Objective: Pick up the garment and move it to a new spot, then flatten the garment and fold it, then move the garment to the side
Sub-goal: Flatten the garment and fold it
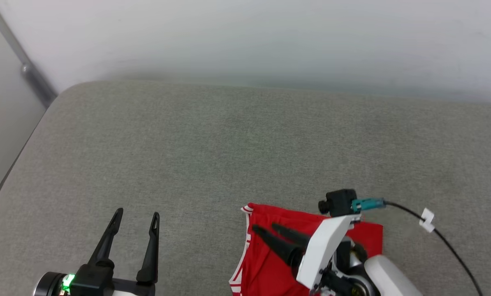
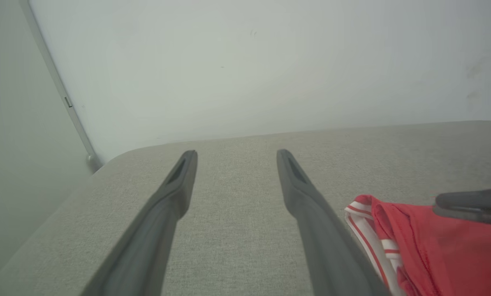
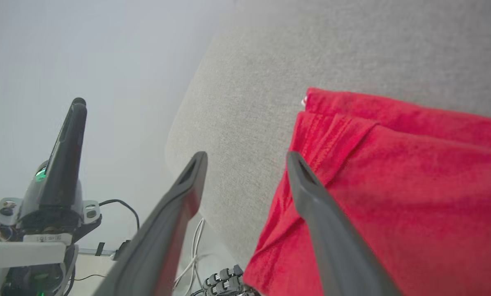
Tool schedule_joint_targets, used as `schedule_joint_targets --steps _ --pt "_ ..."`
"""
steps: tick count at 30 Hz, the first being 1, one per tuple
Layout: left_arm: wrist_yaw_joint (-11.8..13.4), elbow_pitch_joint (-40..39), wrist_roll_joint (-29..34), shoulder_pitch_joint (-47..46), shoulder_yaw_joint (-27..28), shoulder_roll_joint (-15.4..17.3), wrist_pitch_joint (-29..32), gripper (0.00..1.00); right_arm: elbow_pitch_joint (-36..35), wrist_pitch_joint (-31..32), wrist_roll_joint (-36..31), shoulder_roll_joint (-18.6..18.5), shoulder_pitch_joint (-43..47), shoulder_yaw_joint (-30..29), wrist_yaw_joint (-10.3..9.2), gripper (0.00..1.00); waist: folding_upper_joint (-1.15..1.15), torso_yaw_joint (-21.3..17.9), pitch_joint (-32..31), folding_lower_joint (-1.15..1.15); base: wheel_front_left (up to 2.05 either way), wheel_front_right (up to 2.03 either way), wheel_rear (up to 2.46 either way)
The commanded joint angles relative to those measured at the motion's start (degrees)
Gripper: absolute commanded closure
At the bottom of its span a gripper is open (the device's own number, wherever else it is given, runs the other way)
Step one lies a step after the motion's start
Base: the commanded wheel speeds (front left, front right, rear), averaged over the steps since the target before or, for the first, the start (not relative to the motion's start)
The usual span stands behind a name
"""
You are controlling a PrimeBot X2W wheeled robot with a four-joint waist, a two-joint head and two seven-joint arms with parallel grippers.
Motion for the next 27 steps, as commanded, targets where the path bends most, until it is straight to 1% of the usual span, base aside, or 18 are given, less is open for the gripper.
schedule_joint_targets --steps 1,3,4,6,12,15,19,23,27 --pt "0.03 -0.11 0.07 0.32 0.12 0.15 -0.12 0.00 -0.04 -0.63 -2.55 0.03 -1.47 -0.86 -0.01 0.00 0.00 -0.67 -0.33 0.00 0.00 0.00 0.00" --pt "0.02 -0.19 0.05 0.41 0.22 0.22 -0.12 0.00 -0.66 -1.55 -7.51 -0.06 -2.48 -2.58 -0.01 0.00 0.00 -1.35 -0.56 0.00 0.00 0.00 0.00" --pt "0.13 -0.42 -0.01 0.28 0.41 0.16 -0.12 0.00 -2.36 -2.76 -14.59 -1.85 -3.01 -5.68 -0.01 0.00 0.00 -2.45 -0.76 0.00 0.00 0.00 0.00" --pt "0.18 -0.52 -0.09 0.10 0.62 0.16 -0.12 0.00 -4.45 -3.23 -18.22 -3.21 -3.19 -7.54 -0.01 0.00 0.00 -3.26 -0.68 0.00 0.00 0.00 0.00" --pt "0.29 -1.22 -0.71 -0.74 1.24 -0.19 -0.12 0.00 -10.44 -8.87 -32.17 -10.37 -2.34 -13.91 -0.01 0.00 0.00 -5.59 -0.11 0.00 0.00 0.00 0.00" --pt "0.23 -1.39 -0.87 -1.07 1.40 -0.34 -0.12 0.00 -12.60 -12.10 -36.53 -12.15 -0.28 -17.88 -0.01 0.00 0.00 -6.57 0.32 0.00 0.00 0.00 0.00" --pt "0.16 -1.44 -0.85 -1.70 1.29 -0.60 -0.12 0.00 -15.84 -16.33 -40.12 -12.73 3.42 -22.89 -0.01 0.00 0.00 -7.33 0.78 0.00 0.00 0.00 0.00" --pt "0.03 -1.53 -0.99 -1.80 1.07 -0.86 -0.12 0.00 -19.06 -20.81 -41.83 -11.09 8.04 -27.61 -0.01 0.00 0.00 -7.67 1.10 0.00 0.00 0.00 0.00" --pt "-0.13 -1.50 -1.18 -1.36 0.81 -1.02 -0.12 0.00 -21.19 -24.60 -42.47 -8.94 12.28 -29.98 -0.03 0.00 0.00 -7.80 1.14 0.00 0.00 0.00 0.00"
